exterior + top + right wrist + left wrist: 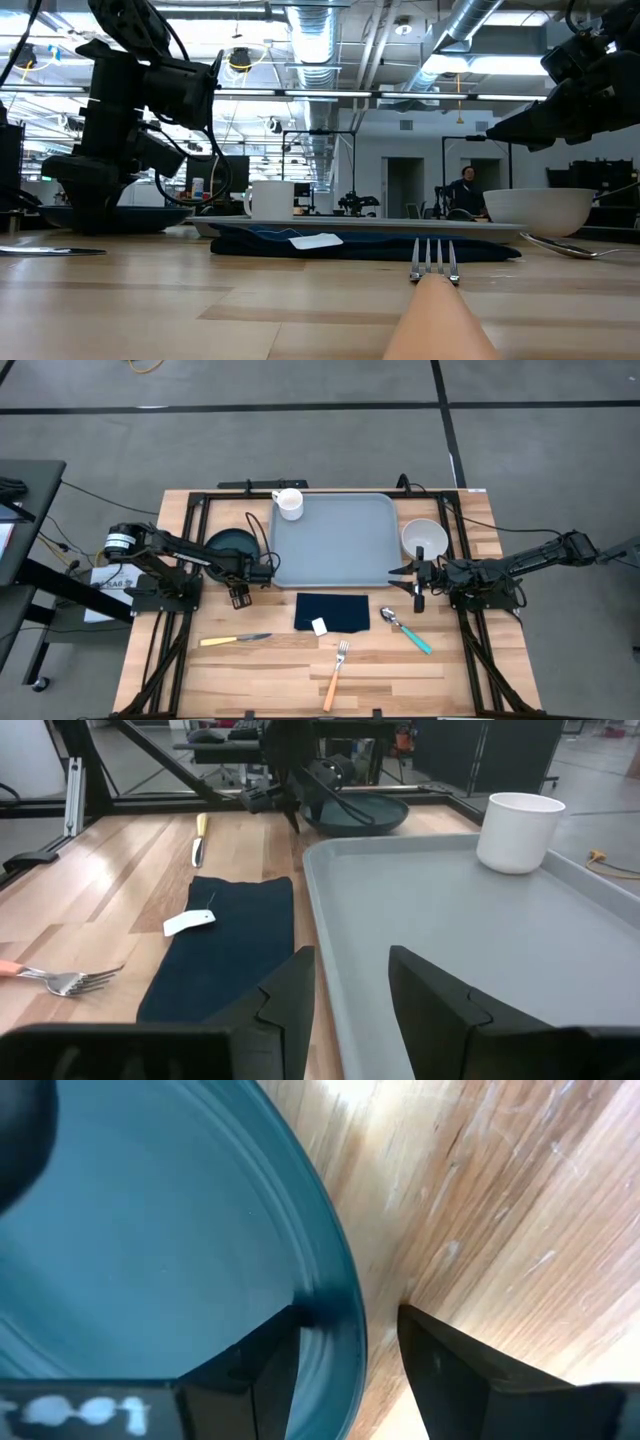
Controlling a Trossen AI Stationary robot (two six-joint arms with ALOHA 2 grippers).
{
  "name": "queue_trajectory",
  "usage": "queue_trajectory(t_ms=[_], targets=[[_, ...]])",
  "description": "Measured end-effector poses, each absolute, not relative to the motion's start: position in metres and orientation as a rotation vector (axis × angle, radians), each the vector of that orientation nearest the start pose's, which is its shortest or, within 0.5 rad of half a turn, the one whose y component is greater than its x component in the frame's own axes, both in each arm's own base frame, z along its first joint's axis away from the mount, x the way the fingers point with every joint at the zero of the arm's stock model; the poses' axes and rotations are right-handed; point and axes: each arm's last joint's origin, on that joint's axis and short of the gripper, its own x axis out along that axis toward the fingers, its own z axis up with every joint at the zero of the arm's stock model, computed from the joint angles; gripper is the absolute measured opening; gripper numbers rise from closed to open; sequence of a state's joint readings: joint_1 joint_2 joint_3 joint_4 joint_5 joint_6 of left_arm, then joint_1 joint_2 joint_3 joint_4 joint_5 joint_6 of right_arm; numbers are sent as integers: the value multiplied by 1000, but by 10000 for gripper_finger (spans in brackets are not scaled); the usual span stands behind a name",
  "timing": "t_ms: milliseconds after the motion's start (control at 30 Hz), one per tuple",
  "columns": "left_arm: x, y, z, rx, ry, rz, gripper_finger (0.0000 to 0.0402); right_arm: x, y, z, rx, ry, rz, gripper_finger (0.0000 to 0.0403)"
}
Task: Set up tray
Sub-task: Put the dark green plate under the white cup on the gray serving tray
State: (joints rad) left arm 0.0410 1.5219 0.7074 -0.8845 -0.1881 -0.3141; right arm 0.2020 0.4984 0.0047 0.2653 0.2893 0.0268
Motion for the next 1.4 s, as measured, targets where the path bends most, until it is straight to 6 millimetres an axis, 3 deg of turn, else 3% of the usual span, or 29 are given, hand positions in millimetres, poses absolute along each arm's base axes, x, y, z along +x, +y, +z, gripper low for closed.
queue_trajectory(t_ms=[267,733,1000,1400], targets=[[206,14,135,-107,1647,437,150,124,17,145,-29,220,-90,122],[205,15,136,-78,1657,455,34,124,17,145,-29,220,-90,122],[204,15,140,-50,1696,455,29,124,17,145,-29,221,-90,122],[220,7,170,14,1681,474,10,124,17,145,-29,220,-90,122]])
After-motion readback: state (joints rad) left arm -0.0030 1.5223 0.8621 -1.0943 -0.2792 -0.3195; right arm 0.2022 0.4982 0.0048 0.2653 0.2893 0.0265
